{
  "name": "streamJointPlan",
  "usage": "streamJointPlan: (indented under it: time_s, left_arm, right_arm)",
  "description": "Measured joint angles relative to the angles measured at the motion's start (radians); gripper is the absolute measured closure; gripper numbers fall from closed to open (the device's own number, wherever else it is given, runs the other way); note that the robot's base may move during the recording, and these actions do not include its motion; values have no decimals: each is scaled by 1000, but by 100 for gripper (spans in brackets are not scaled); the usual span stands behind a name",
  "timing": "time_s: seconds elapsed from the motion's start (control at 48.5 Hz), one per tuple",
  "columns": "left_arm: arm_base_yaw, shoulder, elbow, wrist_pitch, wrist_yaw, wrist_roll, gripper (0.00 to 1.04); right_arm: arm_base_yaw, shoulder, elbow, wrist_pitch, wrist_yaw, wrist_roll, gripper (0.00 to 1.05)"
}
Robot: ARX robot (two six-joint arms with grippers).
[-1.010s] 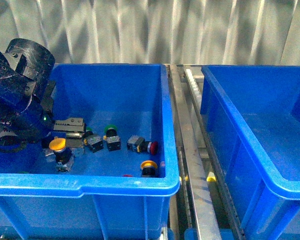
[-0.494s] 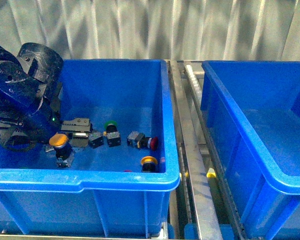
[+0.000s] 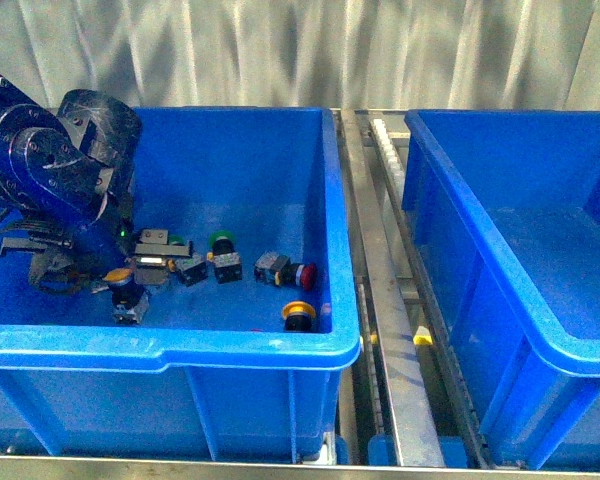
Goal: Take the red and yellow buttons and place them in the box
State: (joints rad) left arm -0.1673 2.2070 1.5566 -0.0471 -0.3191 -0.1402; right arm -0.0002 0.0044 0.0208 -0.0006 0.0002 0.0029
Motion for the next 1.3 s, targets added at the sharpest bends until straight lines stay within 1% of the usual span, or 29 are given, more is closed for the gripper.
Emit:
streamJointPlan:
  time_s: [0.082, 0.124, 0.165, 0.35, 0.618, 0.762, 0.804, 0.865, 0.927, 0.948, 1.01, 1.051, 1.071, 1.092, 1.113, 1.133, 1.154, 1.195, 1.236, 1.298]
  left_arm:
    - [-1, 5, 9, 0, 0, -3, 64]
    - [-2, 5, 10, 0, -3, -2, 68]
    - [-2, 5, 11, 0, -2, -2, 70]
    - [-7, -2, 2, 35, -3, 56, 71]
    - [-32, -141, -124, 120, 42, 220, 71]
    - [-26, -278, -218, 182, 143, 284, 71]
    - [-13, -327, -247, 219, 208, 283, 71]
    - [4, -379, -280, 256, 275, 267, 71]
    - [31, -441, -325, 324, 359, 227, 71]
    - [43, -464, -345, 356, 409, 202, 71]
    - [66, -502, -383, 431, 490, 124, 71]
    - [87, -528, -419, 515, 566, 33, 71]
    - [90, -532, -428, 537, 581, 20, 71]
    - [98, -538, -444, 581, 609, -32, 71]
    - [103, -541, -468, 653, 642, -129, 71]
    - [104, -541, -484, 702, 660, -173, 71]
    - [101, -534, -508, 772, 677, -273, 71]
    - [82, -511, -541, 883, 702, -412, 71]
    - [42, -466, -560, 1004, 736, -569, 71]
    - [-17, -406, -563, 1146, 747, -732, 71]
  right_arm:
    - [0, 0, 0, 0, 0, 0, 6]
    - [0, 0, 0, 0, 0, 0, 6]
    - [0, 0, 0, 0, 0, 0, 6]
    - [0, 0, 0, 0, 0, 0, 6]
    - [0, 0, 0, 0, 0, 0, 6]
    - [0, 0, 0, 0, 0, 0, 6]
    - [0, 0, 0, 0, 0, 0, 6]
    - [0, 0, 0, 0, 0, 0, 6]
    - [0, 0, 0, 0, 0, 0, 6]
    - [0, 0, 0, 0, 0, 0, 6]
    - [0, 0, 0, 0, 0, 0, 6]
    - [0, 0, 0, 0, 0, 0, 6]
    - [0, 0, 0, 0, 0, 0, 6]
    - [0, 0, 0, 0, 0, 0, 6]
    - [0, 0, 0, 0, 0, 0, 6]
    - [0, 0, 0, 0, 0, 0, 6]
    - [0, 0, 0, 0, 0, 0, 6]
    - [0, 0, 0, 0, 0, 0, 6]
    - [0, 0, 0, 0, 0, 0, 6]
    - [0, 0, 0, 0, 0, 0, 6]
